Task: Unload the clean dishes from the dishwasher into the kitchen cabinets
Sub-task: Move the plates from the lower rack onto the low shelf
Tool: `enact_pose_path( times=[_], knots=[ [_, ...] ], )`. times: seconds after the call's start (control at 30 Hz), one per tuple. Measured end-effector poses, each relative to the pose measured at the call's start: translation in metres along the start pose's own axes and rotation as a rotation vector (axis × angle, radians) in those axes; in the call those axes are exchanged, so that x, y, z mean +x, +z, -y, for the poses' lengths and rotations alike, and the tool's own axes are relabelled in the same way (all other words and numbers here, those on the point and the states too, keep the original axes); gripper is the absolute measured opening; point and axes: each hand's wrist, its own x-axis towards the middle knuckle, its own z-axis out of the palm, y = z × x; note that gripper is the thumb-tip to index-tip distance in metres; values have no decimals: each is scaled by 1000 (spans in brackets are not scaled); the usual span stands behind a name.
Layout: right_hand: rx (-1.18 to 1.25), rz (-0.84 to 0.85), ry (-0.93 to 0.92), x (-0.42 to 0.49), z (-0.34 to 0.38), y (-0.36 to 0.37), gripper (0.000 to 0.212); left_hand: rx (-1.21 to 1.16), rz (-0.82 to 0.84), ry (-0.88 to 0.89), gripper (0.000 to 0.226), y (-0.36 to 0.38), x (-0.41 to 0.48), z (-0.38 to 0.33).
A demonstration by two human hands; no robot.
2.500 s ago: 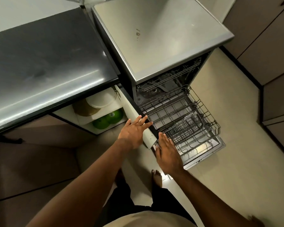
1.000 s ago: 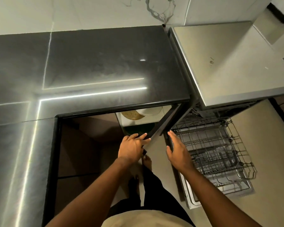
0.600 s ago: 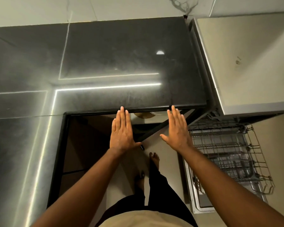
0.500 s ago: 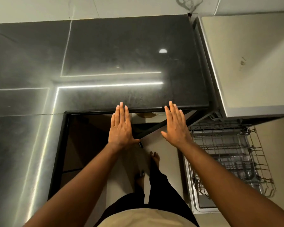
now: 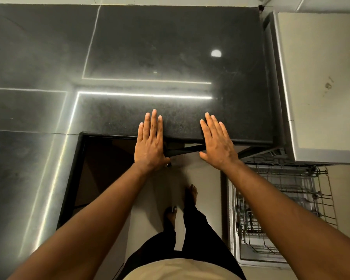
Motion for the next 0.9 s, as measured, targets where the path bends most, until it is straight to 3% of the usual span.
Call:
enact_pose_path(
  times=[0.27, 0.43, 0.67, 0.9],
  knots=[
    [-70, -88, 59, 11, 10, 11, 104, -30, -36, 18, 131, 10, 18, 8],
    [-95, -234, 124, 17, 17, 26, 83, -62, -103, 46, 120, 21, 25, 15],
    [-72, -390, 157, 21, 18, 40, 71, -61, -301, 27, 112, 39, 30, 13],
    [-8, -571, 193, 26, 22, 45, 48, -65, -508, -45, 86, 54, 37, 5]
  ],
)
